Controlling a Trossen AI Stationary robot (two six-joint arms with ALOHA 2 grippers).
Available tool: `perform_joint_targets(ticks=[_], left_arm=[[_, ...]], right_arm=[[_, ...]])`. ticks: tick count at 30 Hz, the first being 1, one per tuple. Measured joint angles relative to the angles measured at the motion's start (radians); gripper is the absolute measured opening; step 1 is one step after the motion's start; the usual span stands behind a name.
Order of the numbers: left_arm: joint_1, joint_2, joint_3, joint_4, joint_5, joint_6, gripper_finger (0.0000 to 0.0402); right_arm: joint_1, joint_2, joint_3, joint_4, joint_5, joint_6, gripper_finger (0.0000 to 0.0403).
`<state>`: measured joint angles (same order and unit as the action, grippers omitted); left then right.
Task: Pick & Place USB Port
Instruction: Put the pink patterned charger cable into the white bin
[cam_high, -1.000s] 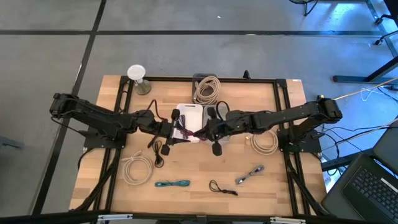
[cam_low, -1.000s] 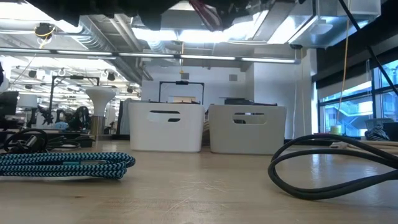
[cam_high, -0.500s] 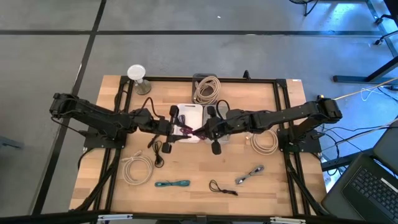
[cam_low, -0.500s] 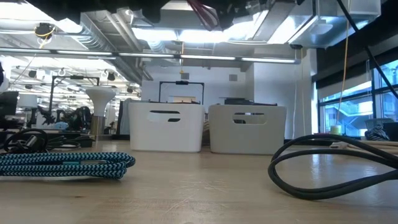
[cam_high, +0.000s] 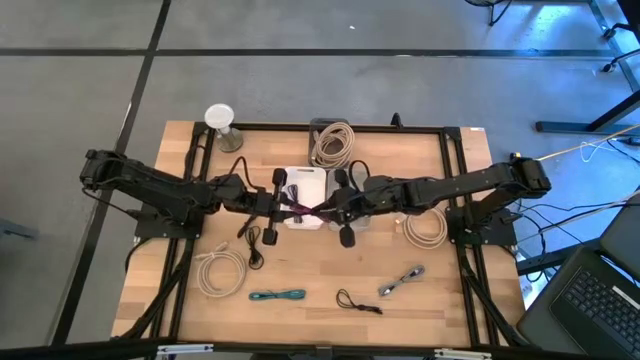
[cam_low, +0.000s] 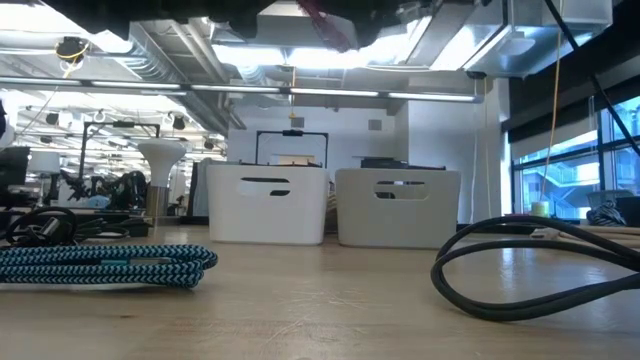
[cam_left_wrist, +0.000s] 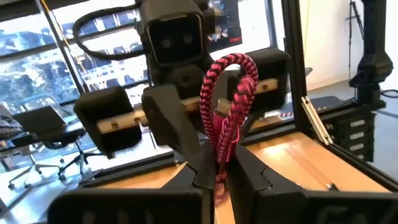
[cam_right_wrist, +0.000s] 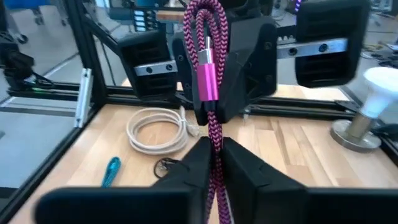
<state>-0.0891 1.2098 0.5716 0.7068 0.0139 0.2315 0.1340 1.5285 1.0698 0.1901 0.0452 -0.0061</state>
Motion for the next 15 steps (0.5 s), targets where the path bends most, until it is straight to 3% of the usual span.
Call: perform_joint_targets(ticks=[4, 9, 12, 15], left_arm=[[-0.001, 0.000, 0.000, -0.013, 0.003, 0.000, 0.0012], [0.013, 0.000, 0.010, -0.068, -0.004, 0.036, 0.0012], [0.038, 0.000, 0.078, -0.336, -0.102, 0.137, 0.0012], [0.065, 0.040, 0.189, -0.634, -0.219, 0.240, 0.0012]], right_arm=[[0.000, -0.070, -0.001, -0.149, 0.068, -0.002, 0.0110], [0.000, -0.190, 0.000, -0.460, 0.254, 0.057, 0.0159], [0.000, -0.245, 0.000, -0.650, 0.382, 0.144, 0.0174], [0.000, -0.288, 0.000, -0.771, 0.443, 0.230, 0.0179]])
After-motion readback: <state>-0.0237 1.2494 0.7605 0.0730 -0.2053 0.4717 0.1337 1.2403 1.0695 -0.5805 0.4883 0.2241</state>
